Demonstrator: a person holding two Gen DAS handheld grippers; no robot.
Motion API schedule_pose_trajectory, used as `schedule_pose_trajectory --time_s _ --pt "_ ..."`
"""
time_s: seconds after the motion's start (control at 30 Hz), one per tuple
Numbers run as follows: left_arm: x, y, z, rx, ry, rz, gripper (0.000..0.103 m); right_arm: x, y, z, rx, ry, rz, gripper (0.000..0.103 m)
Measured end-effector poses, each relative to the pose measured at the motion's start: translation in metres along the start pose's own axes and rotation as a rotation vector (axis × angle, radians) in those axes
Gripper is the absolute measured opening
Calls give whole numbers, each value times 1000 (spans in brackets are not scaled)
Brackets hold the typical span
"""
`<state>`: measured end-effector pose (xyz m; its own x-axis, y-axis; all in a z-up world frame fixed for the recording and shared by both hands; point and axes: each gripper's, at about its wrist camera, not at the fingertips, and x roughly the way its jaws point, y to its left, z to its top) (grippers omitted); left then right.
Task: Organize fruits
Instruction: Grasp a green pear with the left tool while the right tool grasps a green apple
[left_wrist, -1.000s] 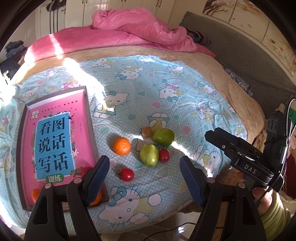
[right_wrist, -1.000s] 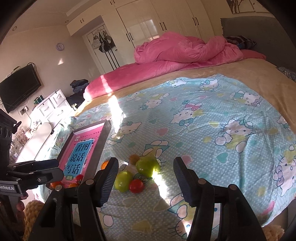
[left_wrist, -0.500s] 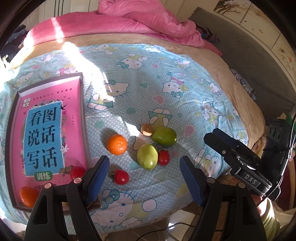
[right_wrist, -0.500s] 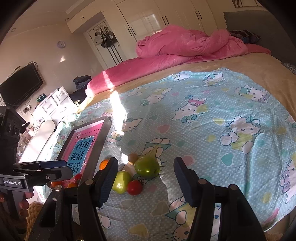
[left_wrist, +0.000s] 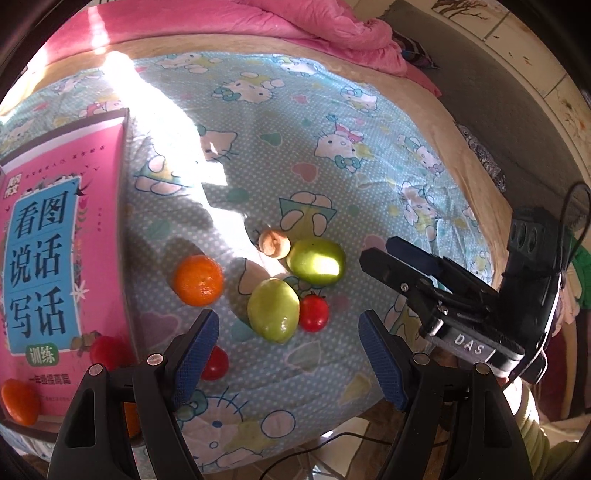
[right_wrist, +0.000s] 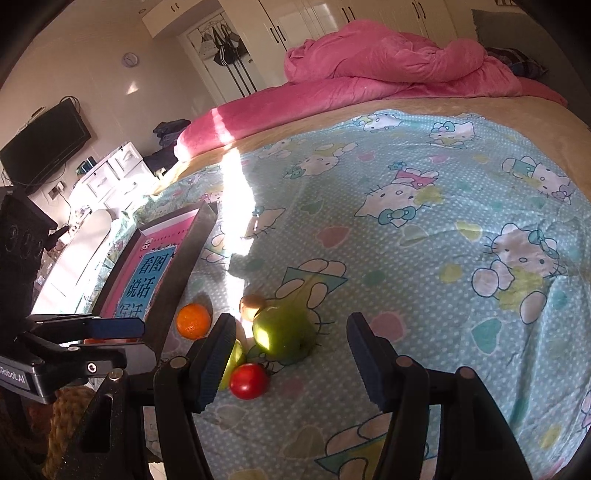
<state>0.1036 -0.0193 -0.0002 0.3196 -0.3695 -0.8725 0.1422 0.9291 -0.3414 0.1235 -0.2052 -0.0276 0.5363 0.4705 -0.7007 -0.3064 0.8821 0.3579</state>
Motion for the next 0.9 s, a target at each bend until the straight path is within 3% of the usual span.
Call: schedule_pose_trajectory --time_s 0.17,0.5,0.7,0.9 --pt "12 2 0 -4 31 -12 79 12 -10 4 29 35 16 62" --pt "36 25 -1 -170 89 -85 77 28 -12 5 2 84 -11 62" --pt "40 26 2 -175 99 -83 74 32 -5 0 -66 106 -43 62" --pt "47 27 0 -193 126 -72 66 37 1 0 -111 113 -22 62"
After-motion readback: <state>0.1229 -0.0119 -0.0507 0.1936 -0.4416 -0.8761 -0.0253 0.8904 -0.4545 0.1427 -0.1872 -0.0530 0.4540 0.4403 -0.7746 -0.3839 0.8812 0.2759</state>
